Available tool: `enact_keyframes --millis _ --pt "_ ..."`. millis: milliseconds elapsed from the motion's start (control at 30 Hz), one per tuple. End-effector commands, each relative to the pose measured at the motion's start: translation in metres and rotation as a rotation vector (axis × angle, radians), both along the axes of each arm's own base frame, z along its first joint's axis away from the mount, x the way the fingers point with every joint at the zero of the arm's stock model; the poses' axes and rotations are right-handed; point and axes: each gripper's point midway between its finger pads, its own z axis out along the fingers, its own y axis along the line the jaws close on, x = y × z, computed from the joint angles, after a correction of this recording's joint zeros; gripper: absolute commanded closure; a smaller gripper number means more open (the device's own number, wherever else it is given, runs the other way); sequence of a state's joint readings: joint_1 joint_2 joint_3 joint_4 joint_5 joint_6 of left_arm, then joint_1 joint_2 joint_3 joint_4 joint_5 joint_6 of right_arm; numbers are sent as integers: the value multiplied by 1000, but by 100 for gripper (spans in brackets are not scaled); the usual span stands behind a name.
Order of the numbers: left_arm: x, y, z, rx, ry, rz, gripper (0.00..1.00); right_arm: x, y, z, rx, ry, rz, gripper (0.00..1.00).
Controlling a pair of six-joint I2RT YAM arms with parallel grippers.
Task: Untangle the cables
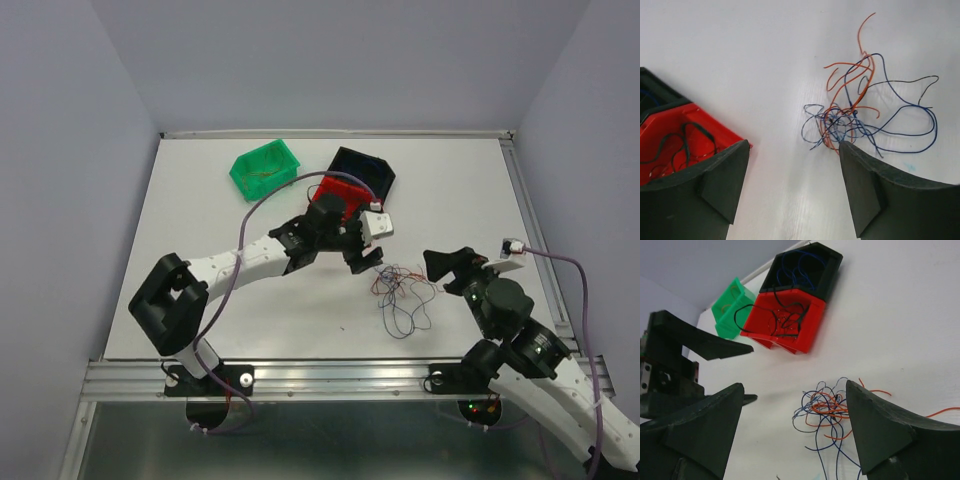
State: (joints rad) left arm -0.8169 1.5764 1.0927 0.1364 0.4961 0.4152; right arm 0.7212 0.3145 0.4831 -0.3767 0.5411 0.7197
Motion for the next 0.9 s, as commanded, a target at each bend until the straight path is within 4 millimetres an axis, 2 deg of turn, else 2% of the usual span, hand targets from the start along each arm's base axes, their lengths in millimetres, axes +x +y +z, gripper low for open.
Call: enact_keyframes --millis 0,133,267,367,400,467,500,533,567,600,633,700,767,800,833,867 --pt "-21 -34 10 -102 -65 -36 17 -4 -15 -8 16 -13 -64 12" --pt "-24 -53 -18 -40 -64 1 18 -5 -17 -5 32 -29 -67 12" --pt "-25 -60 -33 -3 -29 -1 23 -4 -17 -9 21 -14 -71 12" --pt "-24 -64 -50 46 -7 11 32 -4 -16 -11 24 -10 -70 12" --pt "-24 -65 -55 59 3 11 41 -4 -17 -10 27 -12 -72 12" --pt "-21 -65 -61 81 9 37 53 -5 -17 -10 33 -15 -73 13" --pt "-19 -64 -65 92 8 46 72 -5 -17 -11 36 -16 -68 14" --pt "-16 -61 -68 101 0 67 81 -6 -17 -10 43 -23 -65 17" --pt "-14 -59 -66 99 -11 77 90 -7 -16 -10 47 -24 -61 18" --pt "-14 -57 -55 81 -30 83 97 -7 -16 -10 50 -25 -56 20" --pt "-13 -55 -48 67 -43 91 100 -8 -13 -11 53 -25 -38 23" --pt "-17 -48 -24 29 -70 96 100 -9 -3 -10 50 -34 12 25" --pt "-20 -39 -15 19 -82 108 100 -11 17 -20 7 -12 126 25" --pt "-23 -33 4 -9 -101 115 100 -10 28 -18 7 -22 171 25" --pt "-23 -28 11 -17 -113 129 100 -15 44 -22 -18 -18 269 32" --pt "-25 -19 28 -44 -132 142 100 -14 56 -40 -57 30 323 33"
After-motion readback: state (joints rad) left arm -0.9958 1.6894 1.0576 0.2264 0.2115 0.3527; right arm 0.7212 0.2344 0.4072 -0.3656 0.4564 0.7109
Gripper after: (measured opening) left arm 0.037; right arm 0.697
